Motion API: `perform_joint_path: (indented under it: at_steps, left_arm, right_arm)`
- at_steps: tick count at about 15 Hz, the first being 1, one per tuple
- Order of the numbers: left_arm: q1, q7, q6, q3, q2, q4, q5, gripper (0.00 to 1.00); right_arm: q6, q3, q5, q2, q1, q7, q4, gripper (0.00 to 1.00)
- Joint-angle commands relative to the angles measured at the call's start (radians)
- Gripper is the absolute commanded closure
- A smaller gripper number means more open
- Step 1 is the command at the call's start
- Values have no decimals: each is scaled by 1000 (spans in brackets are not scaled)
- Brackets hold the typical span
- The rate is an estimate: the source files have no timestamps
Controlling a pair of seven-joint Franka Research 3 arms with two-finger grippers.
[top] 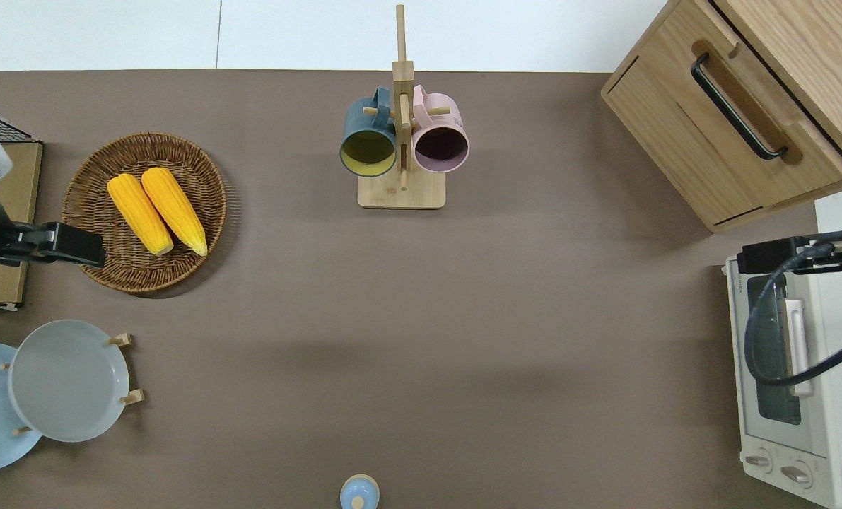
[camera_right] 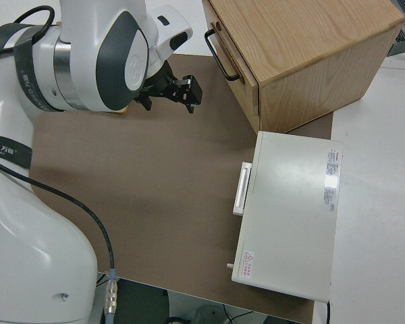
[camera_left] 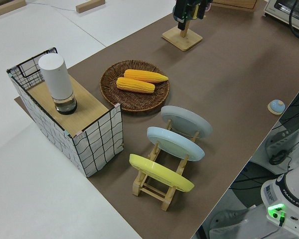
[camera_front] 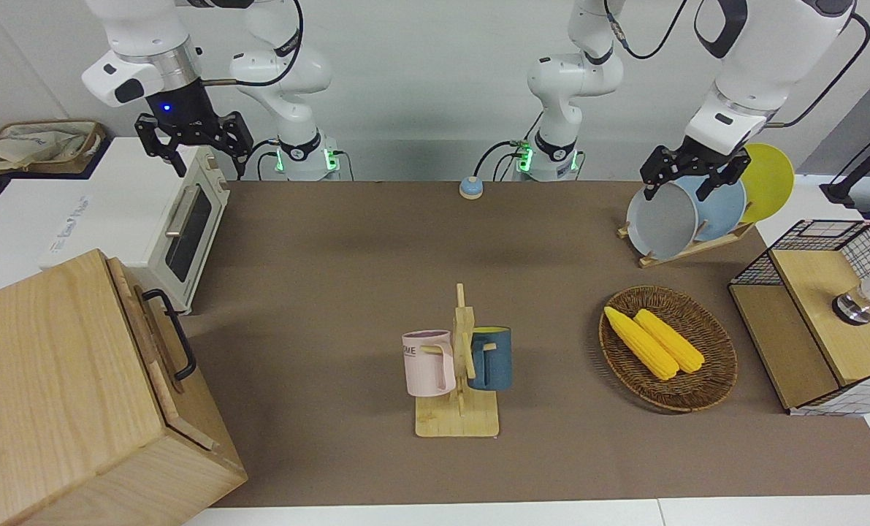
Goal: Slide drawer open with right arm
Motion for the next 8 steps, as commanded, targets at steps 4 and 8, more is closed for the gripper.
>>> perform_joint_path:
  at_steps: [4,8]
  left_arm:
    - [-7,-10,-18,0,-4,10,18,7]
    - [-7,-10,-18,0,-4,10,18,7]
  right_arm:
    - [-12,5,12,5,-12,2,17,11]
    - [-12,0,9,8,-14,2,15,11]
